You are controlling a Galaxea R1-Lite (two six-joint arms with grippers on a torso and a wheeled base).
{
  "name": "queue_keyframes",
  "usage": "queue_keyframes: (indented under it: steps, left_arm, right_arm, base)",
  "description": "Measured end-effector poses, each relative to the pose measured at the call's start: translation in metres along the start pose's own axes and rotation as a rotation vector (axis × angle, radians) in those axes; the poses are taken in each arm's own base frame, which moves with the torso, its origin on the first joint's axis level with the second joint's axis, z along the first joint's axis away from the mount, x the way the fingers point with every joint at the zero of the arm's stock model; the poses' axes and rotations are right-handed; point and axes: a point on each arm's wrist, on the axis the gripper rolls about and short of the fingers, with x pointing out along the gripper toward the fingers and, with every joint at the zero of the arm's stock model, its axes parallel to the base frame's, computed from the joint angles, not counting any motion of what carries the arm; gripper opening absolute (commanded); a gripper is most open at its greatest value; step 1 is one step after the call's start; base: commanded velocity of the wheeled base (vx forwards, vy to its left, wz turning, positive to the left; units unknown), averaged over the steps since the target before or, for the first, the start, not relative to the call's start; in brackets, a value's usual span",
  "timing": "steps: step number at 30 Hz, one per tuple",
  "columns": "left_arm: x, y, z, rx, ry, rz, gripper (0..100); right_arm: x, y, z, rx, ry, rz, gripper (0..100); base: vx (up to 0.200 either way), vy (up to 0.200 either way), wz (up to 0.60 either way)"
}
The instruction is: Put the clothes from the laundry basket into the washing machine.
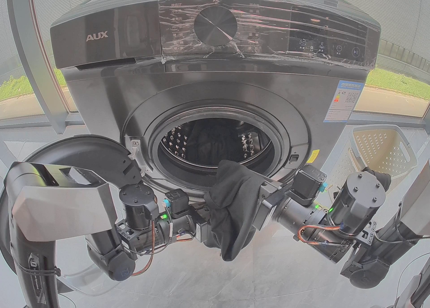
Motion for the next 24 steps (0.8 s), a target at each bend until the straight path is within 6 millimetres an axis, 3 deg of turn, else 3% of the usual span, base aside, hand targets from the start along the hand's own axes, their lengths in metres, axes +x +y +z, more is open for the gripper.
queue_keyframes:
  steps: [13, 22, 23, 24]
  left_arm:
    - [-0.03, 0.018, 0.026, 0.005, -0.052, 0.144, 0]
    - [-0.041, 0.004, 0.017, -0.003, 0.007, 0.061, 0]
    - [-0.042, 0.002, 0.014, -0.004, 0.019, 0.053, 100]
    - [-0.042, 0.001, 0.014, -0.005, 0.023, 0.049, 100]
  right_arm:
    - [-0.017, 0.001, -0.011, -0.006, 0.068, 0.016, 0]
    - [-0.003, 0.004, 0.003, 0.008, -0.01, 0.014, 0]
    - [-0.001, 0.003, 0.004, 0.008, -0.014, 0.011, 0]
    - [-0.001, 0.003, 0.004, 0.008, -0.016, 0.01, 0]
  base:
    - [0.0, 0.0, 0.0]
    - [0.0, 0.0, 0.0]
    - [0.0, 0.0, 0.0]
    - [0.0, 0.0, 0.0]
